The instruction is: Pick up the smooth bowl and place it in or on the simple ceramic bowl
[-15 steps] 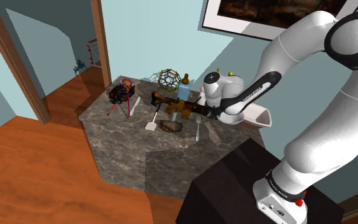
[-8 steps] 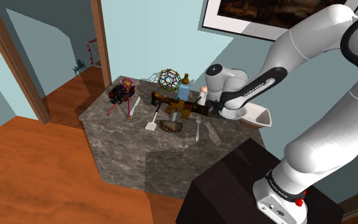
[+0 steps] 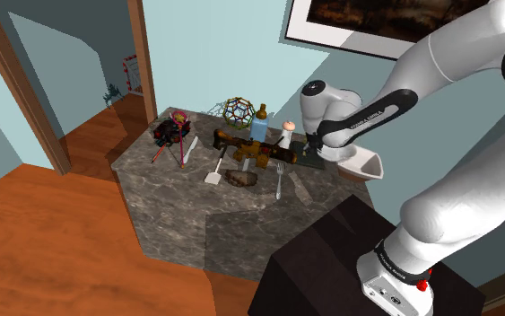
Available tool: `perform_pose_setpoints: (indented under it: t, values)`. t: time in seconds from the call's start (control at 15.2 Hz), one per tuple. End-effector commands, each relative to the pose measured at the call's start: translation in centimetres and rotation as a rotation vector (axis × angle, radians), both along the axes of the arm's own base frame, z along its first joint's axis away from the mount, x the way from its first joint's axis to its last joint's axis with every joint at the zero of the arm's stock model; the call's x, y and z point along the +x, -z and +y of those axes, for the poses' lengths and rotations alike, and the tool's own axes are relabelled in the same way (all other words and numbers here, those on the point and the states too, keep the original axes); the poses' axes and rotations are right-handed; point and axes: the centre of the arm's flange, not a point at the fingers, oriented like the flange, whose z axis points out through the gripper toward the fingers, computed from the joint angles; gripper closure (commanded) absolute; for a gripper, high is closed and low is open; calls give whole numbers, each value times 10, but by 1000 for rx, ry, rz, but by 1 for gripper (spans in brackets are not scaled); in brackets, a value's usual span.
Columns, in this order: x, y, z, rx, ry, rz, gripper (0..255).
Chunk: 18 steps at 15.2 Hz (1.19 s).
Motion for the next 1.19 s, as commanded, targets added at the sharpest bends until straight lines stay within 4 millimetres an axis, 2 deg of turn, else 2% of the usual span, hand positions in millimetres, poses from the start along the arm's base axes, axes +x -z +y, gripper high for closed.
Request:
perform_pose_setpoints:
  t: [0.0,1.12]
  values:
    - [-4,0,-23,0,-1,0,255]
    - [-54,-10,-242,0,-1,0,255]
